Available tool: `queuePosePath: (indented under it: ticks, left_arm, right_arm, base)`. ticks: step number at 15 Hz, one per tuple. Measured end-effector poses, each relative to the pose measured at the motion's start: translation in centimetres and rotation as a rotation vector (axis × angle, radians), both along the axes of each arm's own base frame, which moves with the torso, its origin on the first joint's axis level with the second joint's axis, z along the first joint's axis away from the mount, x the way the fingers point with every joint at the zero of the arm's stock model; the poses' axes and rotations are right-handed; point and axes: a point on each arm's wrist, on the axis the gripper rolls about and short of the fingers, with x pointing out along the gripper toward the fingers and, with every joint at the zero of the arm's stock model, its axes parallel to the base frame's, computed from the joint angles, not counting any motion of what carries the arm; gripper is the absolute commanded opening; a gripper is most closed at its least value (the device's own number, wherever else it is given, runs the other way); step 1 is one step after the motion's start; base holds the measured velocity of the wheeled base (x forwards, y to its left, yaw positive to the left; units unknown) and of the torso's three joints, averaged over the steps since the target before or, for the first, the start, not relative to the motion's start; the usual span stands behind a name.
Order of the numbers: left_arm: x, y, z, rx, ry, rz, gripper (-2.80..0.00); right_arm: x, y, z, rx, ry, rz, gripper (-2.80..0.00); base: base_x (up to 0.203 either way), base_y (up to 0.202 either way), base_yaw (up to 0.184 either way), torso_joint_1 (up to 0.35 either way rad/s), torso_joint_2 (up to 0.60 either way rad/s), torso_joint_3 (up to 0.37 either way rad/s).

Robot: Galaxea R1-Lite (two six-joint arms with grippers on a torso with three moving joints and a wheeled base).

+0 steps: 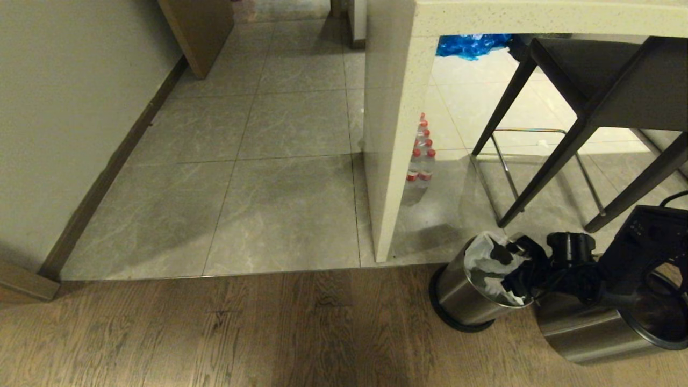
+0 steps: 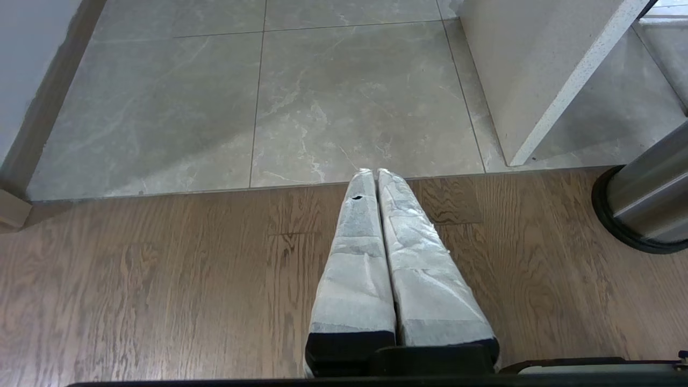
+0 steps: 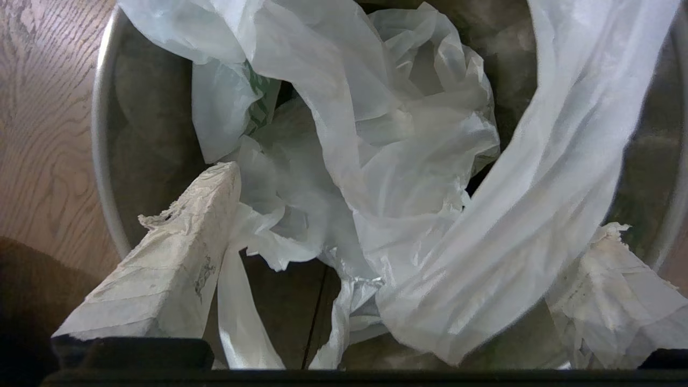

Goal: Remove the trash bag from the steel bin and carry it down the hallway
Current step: Pick up the trash bag

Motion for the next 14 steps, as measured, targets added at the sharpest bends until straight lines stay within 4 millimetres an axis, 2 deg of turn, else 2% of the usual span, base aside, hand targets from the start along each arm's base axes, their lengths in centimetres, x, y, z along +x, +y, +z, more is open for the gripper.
queuePosePath:
  ticks: [5, 9, 14]
  left_arm:
    - [0.0, 0.0, 0.0, 0.0, 0.0, 0.0, -2.8]
    - [0.0, 0.0, 0.0, 0.0, 0.0, 0.0, -2.8]
    - [0.0, 0.0, 0.0, 0.0, 0.0, 0.0, -2.8]
  right_arm:
    - [-0.1, 0.1, -0.3, 0.001, 0.013, 0.002, 0.0]
    - [-0.7, 0.1, 0.2, -0.008, 0.031, 0.005, 0.0]
    - [-2.2, 0.3, 0.4, -0.029, 0.162, 0.011, 0.0]
  base:
    - [0.0, 0.0, 0.0, 0.0, 0.0, 0.0]
    - [0.0, 0.0, 0.0, 0.0, 0.0, 0.0]
    - [0.0, 0.0, 0.0, 0.0, 0.0, 0.0]
